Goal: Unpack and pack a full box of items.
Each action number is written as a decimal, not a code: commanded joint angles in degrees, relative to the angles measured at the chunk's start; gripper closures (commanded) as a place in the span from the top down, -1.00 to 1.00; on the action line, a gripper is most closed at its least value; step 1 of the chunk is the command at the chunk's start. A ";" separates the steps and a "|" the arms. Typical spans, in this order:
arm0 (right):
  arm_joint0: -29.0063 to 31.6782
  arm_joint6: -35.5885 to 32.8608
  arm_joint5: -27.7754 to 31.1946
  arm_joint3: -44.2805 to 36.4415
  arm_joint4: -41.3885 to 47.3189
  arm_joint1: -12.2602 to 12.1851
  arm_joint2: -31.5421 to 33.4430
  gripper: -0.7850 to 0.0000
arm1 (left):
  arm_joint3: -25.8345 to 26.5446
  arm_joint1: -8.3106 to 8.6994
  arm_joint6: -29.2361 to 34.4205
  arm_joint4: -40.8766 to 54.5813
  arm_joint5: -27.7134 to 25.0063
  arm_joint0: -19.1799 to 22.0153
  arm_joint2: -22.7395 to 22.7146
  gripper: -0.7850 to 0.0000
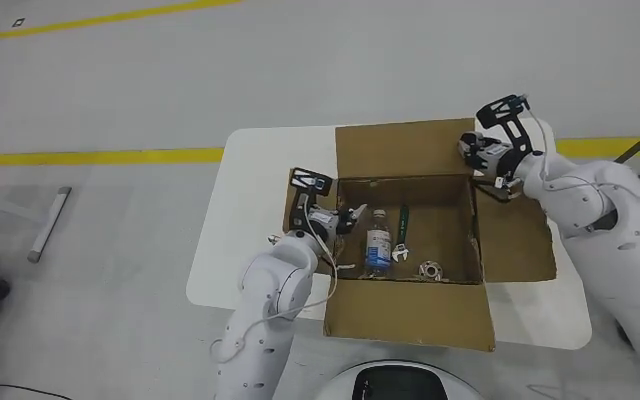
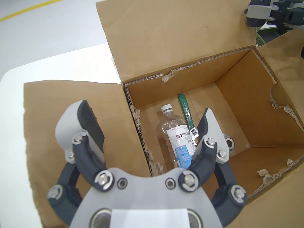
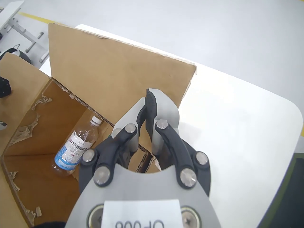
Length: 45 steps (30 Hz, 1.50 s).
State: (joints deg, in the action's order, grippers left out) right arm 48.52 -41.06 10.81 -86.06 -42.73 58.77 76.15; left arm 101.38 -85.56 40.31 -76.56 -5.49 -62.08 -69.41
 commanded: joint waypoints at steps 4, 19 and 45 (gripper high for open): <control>0.00 -0.48 0.17 -0.15 0.54 -0.06 0.30 -1.00 | -1.21 0.07 -0.59 -0.44 0.50 0.62 0.29 1.00; 16.54 6.82 3.27 -23.94 1.34 -2.18 18.22 -1.00 | -0.70 -1.00 -2.17 4.38 -3.03 5.23 8.94 1.00; 56.87 36.51 3.92 -36.15 -0.36 0.62 38.89 -1.00 | -10.38 -2.68 -0.24 5.55 -3.66 10.39 17.74 1.00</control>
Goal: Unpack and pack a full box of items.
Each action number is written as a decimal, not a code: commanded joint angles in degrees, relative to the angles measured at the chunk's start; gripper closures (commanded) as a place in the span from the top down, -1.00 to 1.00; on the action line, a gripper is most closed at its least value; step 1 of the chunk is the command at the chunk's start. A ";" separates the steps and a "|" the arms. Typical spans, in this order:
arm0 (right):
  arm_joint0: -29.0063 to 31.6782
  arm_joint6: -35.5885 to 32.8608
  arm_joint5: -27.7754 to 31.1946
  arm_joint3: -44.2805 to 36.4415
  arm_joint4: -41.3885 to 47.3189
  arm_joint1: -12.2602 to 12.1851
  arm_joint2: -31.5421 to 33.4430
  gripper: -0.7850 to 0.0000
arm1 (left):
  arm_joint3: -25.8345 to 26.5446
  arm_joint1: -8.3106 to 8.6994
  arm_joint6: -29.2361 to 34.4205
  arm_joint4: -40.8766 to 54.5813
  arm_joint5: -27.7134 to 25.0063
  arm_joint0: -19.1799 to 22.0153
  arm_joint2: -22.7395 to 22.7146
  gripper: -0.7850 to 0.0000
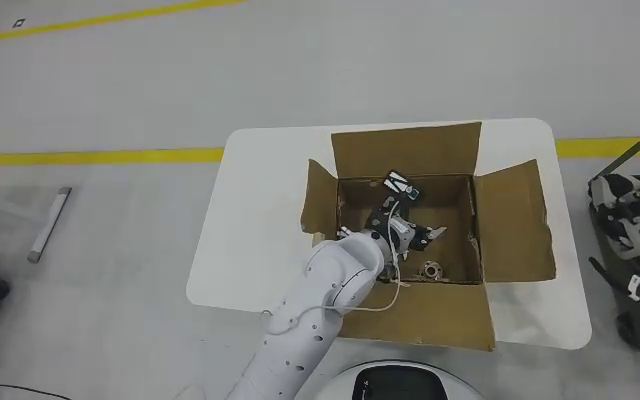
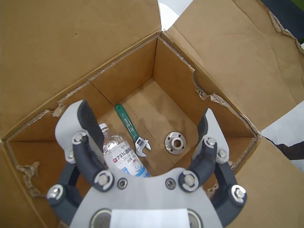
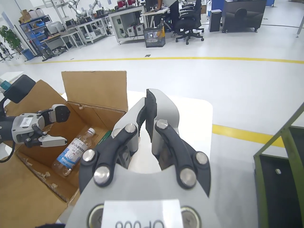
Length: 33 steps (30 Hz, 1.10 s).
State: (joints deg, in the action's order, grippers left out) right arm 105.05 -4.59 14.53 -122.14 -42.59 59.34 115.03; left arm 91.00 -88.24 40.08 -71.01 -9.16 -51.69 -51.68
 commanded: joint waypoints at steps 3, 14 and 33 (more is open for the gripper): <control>0.67 0.10 0.45 -0.18 -1.07 0.22 -0.07 -1.00 | 0.15 0.27 1.06 -4.19 -1.40 0.33 0.59 1.00; 1.42 -0.33 1.76 -0.57 -2.65 0.71 -0.23 -1.00 | -3.60 -1.60 17.32 7.96 11.81 5.26 -1.26 1.00; 1.96 -1.00 2.71 -1.43 -3.49 1.59 -1.35 -1.00 | -18.30 -3.08 27.40 7.07 11.13 11.84 4.14 1.00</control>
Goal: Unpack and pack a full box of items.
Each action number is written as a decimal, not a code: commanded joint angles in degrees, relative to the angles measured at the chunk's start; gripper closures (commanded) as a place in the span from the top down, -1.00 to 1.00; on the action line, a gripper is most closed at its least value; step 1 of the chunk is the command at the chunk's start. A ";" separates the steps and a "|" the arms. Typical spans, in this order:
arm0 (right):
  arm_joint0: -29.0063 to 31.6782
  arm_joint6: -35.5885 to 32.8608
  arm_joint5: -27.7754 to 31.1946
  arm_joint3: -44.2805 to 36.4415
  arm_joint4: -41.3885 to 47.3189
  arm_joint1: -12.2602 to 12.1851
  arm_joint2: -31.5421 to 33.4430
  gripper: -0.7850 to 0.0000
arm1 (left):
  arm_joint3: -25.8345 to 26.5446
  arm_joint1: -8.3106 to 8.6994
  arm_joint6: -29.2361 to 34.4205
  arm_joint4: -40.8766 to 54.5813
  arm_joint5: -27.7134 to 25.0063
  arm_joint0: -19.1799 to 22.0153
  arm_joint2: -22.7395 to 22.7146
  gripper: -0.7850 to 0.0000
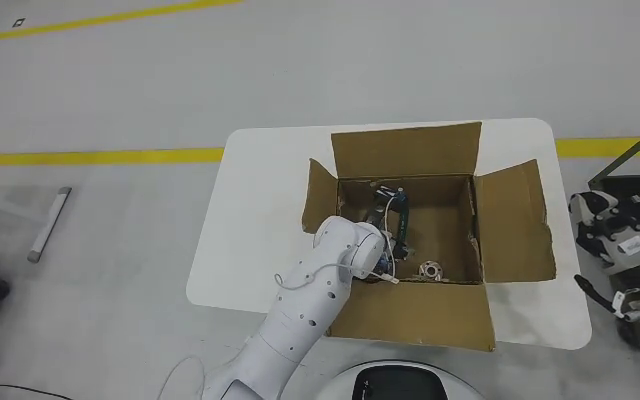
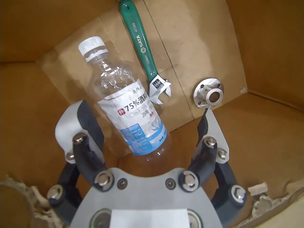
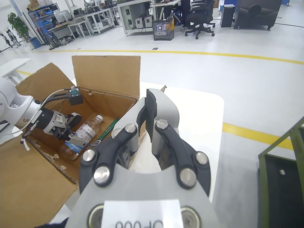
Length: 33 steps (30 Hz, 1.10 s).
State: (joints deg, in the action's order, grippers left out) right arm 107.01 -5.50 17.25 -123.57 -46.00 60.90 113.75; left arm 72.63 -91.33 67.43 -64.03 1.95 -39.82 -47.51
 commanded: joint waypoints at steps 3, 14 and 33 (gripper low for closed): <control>0.05 -0.31 0.07 0.08 -0.55 0.15 -0.24 -1.00 | 0.07 0.01 0.05 0.09 0.02 -0.03 -0.03 1.00; 0.26 -0.66 0.46 0.00 -1.50 0.57 -0.72 -1.00 | -1.20 -0.03 -0.77 -1.06 2.17 -0.04 -0.56 1.00; 0.85 -0.92 0.57 -0.35 -0.55 1.33 -0.10 -1.00 | -15.17 -3.60 3.11 0.70 5.03 8.32 3.70 1.00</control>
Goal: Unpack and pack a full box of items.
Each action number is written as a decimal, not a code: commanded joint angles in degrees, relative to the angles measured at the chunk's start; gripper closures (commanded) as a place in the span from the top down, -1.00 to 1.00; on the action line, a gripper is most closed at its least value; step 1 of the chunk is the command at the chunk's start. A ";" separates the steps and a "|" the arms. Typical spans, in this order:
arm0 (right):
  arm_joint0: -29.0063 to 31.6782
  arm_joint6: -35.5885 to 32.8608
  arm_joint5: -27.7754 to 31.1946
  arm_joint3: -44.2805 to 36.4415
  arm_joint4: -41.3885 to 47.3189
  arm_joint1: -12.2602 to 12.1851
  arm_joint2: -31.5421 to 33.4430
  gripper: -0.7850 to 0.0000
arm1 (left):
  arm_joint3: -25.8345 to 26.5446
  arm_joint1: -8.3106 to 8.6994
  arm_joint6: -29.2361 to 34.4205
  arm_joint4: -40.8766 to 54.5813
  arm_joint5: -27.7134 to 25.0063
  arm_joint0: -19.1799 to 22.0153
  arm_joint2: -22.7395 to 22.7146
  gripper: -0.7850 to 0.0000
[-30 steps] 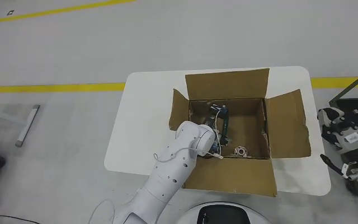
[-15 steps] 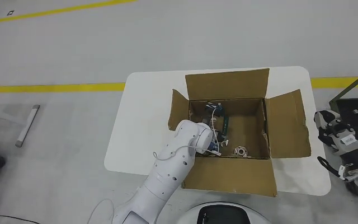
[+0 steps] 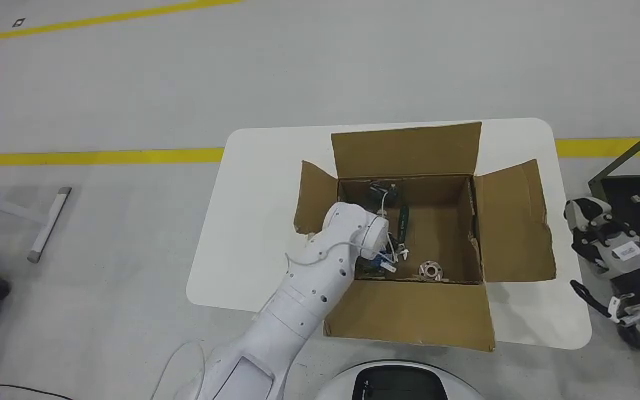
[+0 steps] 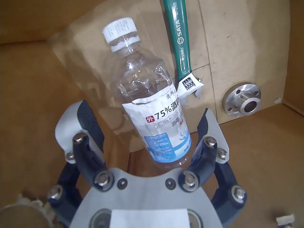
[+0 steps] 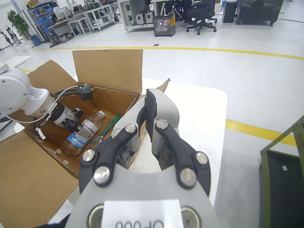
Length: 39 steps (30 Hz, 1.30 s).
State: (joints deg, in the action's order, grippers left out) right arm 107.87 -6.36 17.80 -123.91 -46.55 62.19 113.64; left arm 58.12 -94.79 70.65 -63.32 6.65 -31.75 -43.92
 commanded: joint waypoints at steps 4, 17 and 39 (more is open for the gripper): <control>-0.18 -0.13 0.02 0.03 -0.17 0.17 -0.17 -1.00 | -2.73 -0.69 -0.60 0.02 0.88 1.09 0.43 0.96; -0.49 -0.65 0.10 0.27 -0.68 0.57 -0.54 -1.00 | -8.79 -2.18 -2.00 2.31 1.38 2.71 0.43 0.95; -1.86 -1.51 0.71 0.20 -1.18 1.10 -1.17 -1.00 | -12.12 -3.14 -3.47 1.74 1.57 3.63 -0.61 -1.00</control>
State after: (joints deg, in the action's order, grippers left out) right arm 106.07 -7.80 18.43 -123.70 -47.70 63.27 112.49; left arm 45.80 -98.01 67.17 -61.46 8.18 -28.00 -44.30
